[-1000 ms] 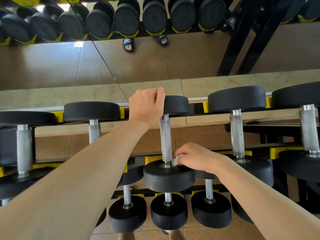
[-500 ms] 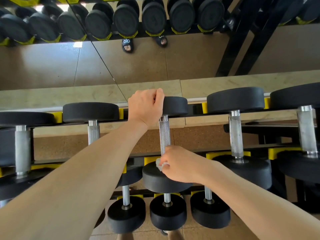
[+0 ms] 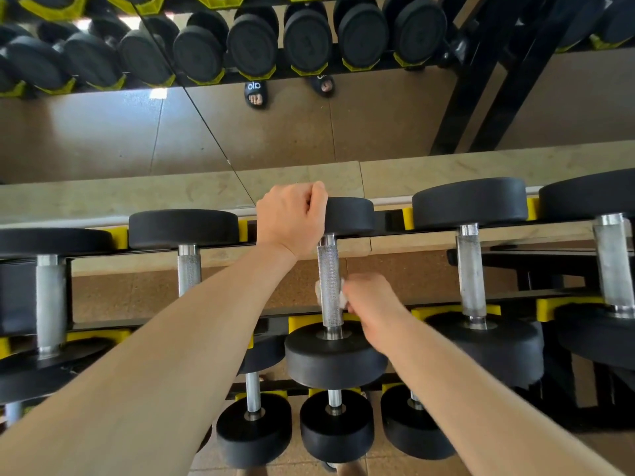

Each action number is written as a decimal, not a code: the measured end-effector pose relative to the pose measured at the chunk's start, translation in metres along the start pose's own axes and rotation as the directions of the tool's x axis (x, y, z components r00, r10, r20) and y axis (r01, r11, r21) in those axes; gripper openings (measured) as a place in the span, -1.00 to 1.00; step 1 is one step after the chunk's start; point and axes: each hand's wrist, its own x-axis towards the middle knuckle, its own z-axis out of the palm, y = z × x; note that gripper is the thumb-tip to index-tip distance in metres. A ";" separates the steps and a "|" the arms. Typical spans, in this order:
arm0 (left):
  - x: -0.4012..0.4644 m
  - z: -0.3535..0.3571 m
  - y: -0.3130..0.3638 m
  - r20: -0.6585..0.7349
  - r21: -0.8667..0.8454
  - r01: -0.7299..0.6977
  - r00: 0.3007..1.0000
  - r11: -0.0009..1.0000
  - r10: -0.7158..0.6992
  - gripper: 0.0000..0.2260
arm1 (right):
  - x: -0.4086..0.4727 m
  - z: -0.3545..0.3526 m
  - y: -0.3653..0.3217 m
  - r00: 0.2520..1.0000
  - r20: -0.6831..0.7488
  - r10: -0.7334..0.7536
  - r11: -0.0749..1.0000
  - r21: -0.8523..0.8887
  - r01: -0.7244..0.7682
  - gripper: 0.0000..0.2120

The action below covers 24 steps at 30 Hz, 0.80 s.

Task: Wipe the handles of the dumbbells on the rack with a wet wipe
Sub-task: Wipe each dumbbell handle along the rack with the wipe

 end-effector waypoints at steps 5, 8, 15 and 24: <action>-0.001 0.000 0.001 0.002 -0.012 -0.002 1.000 1.000 0.002 -0.45 | -0.017 -0.008 0.021 0.992 -0.029 -0.125 0.983 -0.139 0.120 -0.80; -0.002 0.000 0.001 0.009 -0.011 0.009 1.000 1.000 -0.009 -0.48 | -0.025 -0.015 0.019 0.971 -0.061 -0.232 0.972 -0.063 0.228 -0.80; -0.001 -0.002 0.002 0.000 -0.015 0.022 1.000 1.000 -0.022 -0.51 | -0.023 -0.004 0.028 0.680 0.488 -0.548 0.443 -0.520 0.730 -0.71; -0.001 -0.002 0.002 0.000 -0.032 0.032 0.999 0.999 -0.032 -0.50 | 0.000 -0.051 0.038 0.917 0.345 -0.199 0.727 -0.575 0.374 -0.73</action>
